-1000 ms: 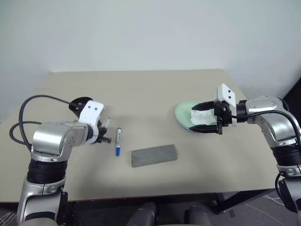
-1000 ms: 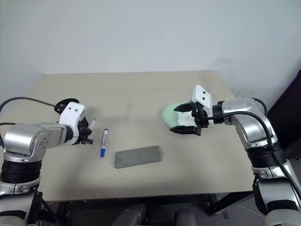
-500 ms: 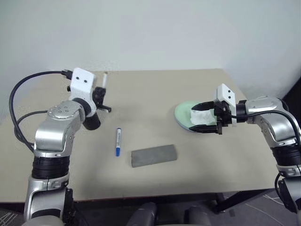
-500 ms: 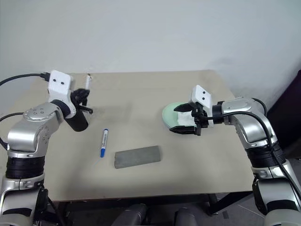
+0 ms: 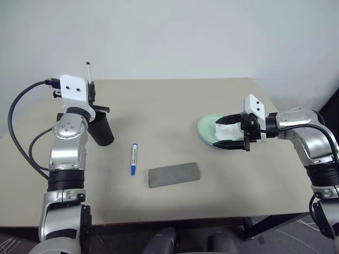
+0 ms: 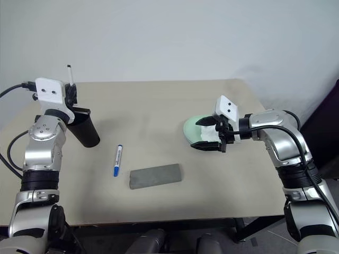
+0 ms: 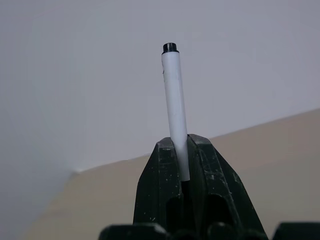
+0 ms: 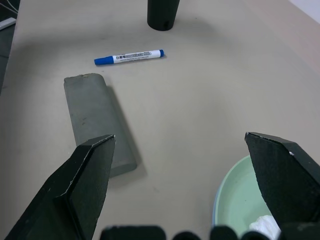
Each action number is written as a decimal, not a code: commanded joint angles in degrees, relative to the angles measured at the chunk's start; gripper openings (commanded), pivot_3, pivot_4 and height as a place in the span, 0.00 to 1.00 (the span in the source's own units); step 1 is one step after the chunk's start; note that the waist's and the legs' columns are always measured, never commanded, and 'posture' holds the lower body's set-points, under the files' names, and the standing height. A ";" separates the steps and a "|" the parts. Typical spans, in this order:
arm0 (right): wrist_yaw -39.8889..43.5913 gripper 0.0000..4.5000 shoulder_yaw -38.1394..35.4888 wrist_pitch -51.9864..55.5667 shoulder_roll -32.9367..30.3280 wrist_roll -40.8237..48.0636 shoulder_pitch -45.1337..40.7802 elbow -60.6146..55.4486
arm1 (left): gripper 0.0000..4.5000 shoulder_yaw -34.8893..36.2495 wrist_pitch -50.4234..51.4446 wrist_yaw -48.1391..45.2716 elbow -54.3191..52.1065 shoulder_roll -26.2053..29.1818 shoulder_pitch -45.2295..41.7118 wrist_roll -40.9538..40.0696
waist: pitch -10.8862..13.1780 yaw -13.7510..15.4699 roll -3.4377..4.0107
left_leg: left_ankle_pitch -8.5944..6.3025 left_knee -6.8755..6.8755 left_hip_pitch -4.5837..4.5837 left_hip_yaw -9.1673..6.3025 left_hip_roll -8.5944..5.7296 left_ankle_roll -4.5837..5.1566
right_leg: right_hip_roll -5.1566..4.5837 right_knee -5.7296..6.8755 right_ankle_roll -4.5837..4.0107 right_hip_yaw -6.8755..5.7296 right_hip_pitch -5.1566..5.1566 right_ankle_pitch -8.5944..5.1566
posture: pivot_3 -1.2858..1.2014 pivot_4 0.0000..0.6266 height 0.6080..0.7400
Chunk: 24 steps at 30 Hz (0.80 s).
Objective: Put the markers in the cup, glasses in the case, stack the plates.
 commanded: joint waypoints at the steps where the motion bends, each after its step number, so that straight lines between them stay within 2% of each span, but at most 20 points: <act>1: -0.42 1.00 -1.78 -0.07 -0.19 0.57 -0.91 -1.63 | 0.01 1.43 -5.28 0.09 3.22 0.09 -2.61 0.61 | 0.00 -0.01 0.00 | 0.00 0.00 0.00 0.00 0.00 0.00 | 0.00 0.00 0.00 0.00 0.00 0.00 | 0.52 0.00 0.57; 13: -0.94 1.00 -1.73 -0.06 0.26 0.62 -1.23 -1.62 | 0.01 0.63 -12.26 -1.43 12.46 -0.05 -1.95 1.70 | -0.01 -0.02 -0.02 | 0.00 0.02 0.00 0.00 -0.02 0.01 | 0.00 0.01 0.04 0.00 0.00 0.00 | 0.52 0.00 0.57; 24: -1.10 1.00 -1.86 0.06 0.25 0.69 -1.07 -1.87 | 0.01 0.70 -11.83 -3.17 14.55 0.08 -0.63 1.84 | -0.01 -0.02 -0.02 | 0.00 0.03 0.00 0.00 -0.02 0.00 | 0.00 0.01 0.05 0.00 0.01 0.00 | 0.52 0.00 0.57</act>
